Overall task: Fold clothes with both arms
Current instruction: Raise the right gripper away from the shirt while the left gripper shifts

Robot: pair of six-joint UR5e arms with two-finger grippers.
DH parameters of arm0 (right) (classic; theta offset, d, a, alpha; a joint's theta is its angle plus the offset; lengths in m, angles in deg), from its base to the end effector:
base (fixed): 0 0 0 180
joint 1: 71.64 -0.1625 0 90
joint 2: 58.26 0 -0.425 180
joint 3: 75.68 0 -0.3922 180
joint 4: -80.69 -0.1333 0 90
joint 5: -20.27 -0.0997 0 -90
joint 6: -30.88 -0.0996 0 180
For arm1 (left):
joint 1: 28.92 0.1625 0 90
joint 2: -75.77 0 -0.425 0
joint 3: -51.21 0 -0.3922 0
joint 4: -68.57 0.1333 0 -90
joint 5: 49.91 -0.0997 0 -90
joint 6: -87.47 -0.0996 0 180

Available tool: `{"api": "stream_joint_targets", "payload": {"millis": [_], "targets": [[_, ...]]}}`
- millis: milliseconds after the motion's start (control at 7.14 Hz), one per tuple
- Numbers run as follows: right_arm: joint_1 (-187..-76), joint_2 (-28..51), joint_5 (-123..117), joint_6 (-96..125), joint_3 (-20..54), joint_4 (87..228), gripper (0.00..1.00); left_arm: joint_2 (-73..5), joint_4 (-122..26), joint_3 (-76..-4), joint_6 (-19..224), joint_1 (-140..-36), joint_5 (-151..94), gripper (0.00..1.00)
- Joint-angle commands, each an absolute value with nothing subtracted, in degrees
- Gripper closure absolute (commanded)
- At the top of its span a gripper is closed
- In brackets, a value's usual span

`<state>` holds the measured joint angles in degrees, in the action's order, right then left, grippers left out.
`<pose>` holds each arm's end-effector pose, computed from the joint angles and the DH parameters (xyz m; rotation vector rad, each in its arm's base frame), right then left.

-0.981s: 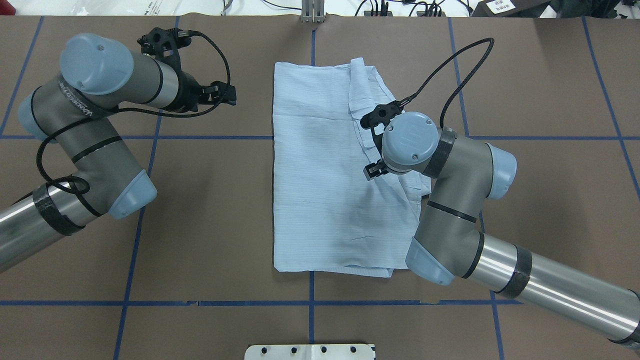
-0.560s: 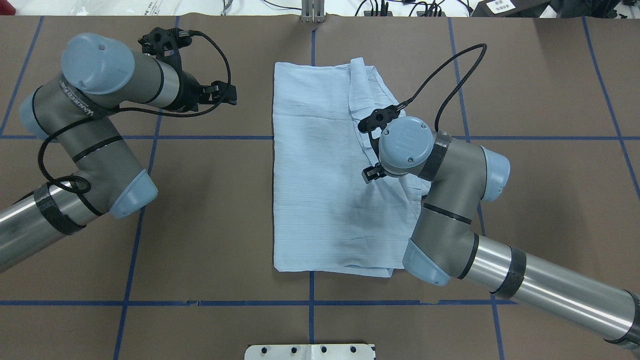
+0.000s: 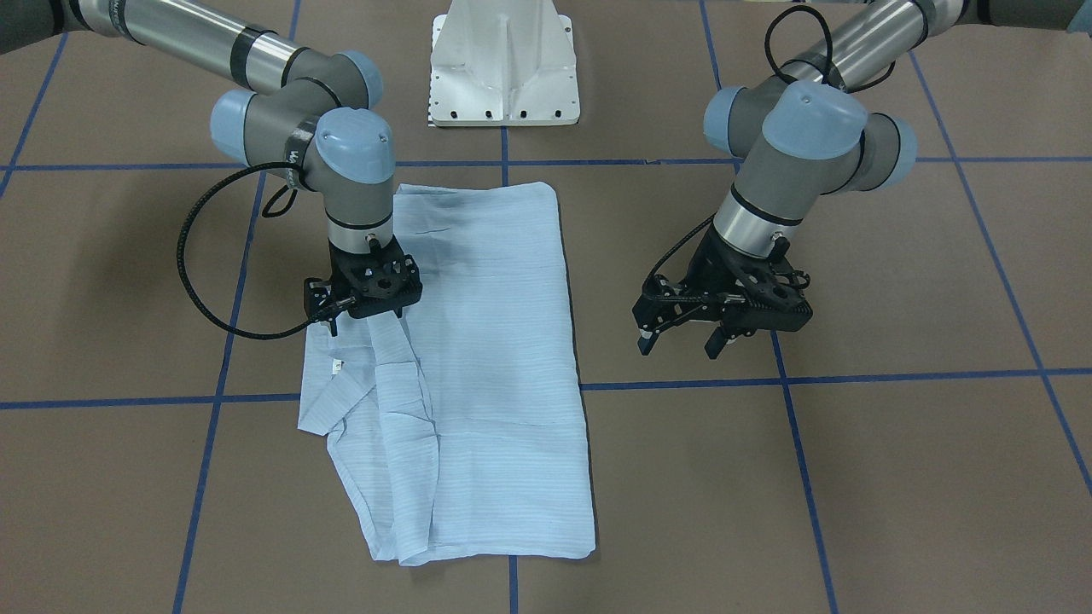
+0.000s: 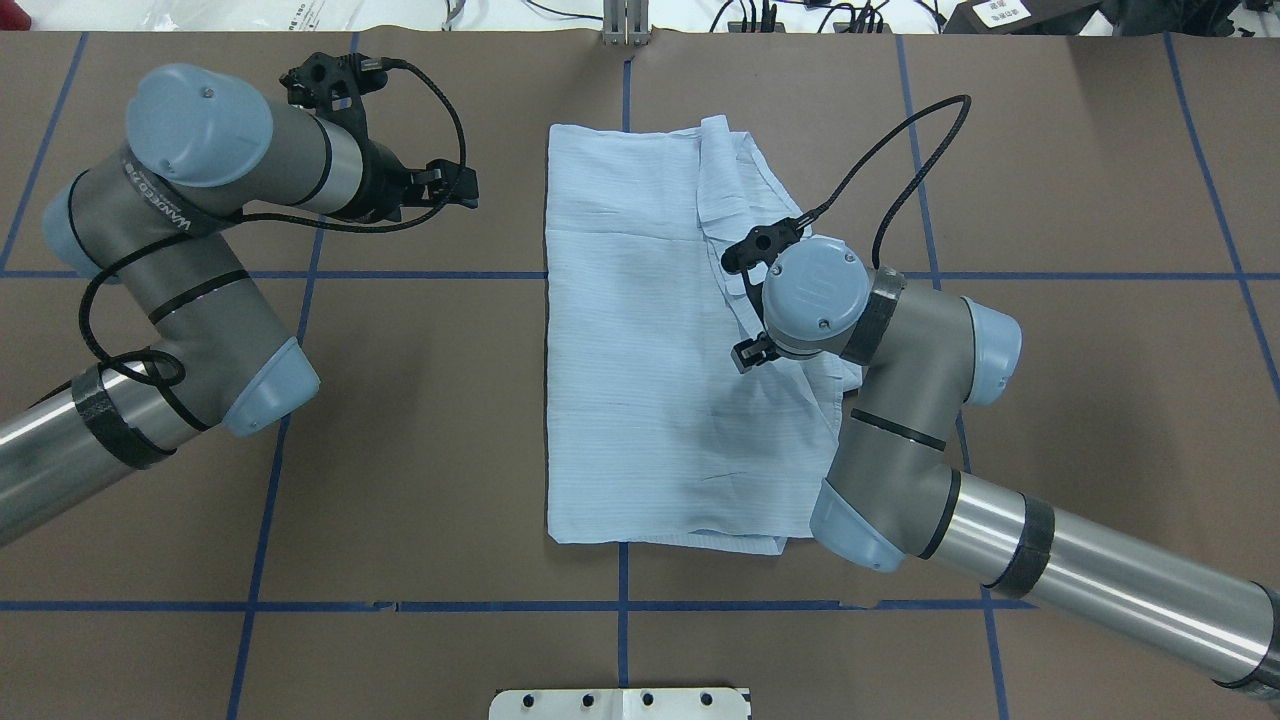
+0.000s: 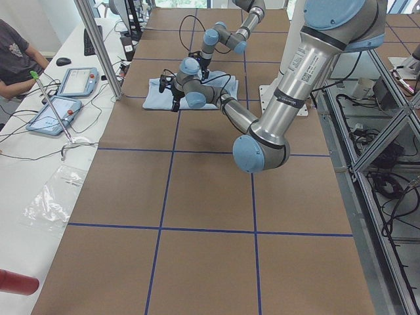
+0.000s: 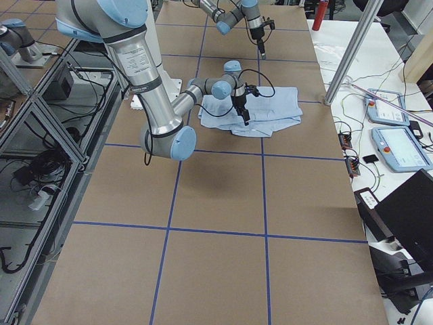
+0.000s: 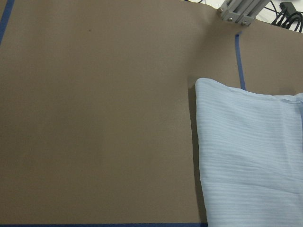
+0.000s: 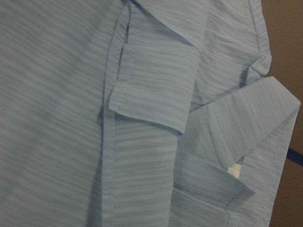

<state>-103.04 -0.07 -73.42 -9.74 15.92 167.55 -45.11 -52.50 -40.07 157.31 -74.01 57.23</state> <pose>-0.5234 -0.4682 0.3282 0.3675 -0.5284 -0.3235 0.4065 -0.5550 0.2723 0.3650 1.0679 -0.2231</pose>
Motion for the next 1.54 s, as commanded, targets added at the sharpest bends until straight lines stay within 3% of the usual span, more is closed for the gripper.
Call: {"api": "stream_joint_targets", "payload": {"millis": [0,420,981,1401], "targets": [[-105.37,1.32,-74.03,-6.22,15.91,167.52,0.00,-46.39,-52.46,-40.37,157.52,-73.92,57.32,0.00],[-114.06,9.39,-78.85,4.30,15.82,165.17,0.00,-49.03,-51.76,-40.37,160.32,-72.78,57.23,0.00],[-119.36,7.05,-88.79,5.40,16.43,163.57,0.00,-49.30,-51.84,-40.72,160.33,-72.42,57.32,0.00],[-119.72,9.15,-94.84,1.39,23.52,163.92,0.00,-47.38,-51.06,-46.76,168.55,-66.48,61.19,0.00]]}}
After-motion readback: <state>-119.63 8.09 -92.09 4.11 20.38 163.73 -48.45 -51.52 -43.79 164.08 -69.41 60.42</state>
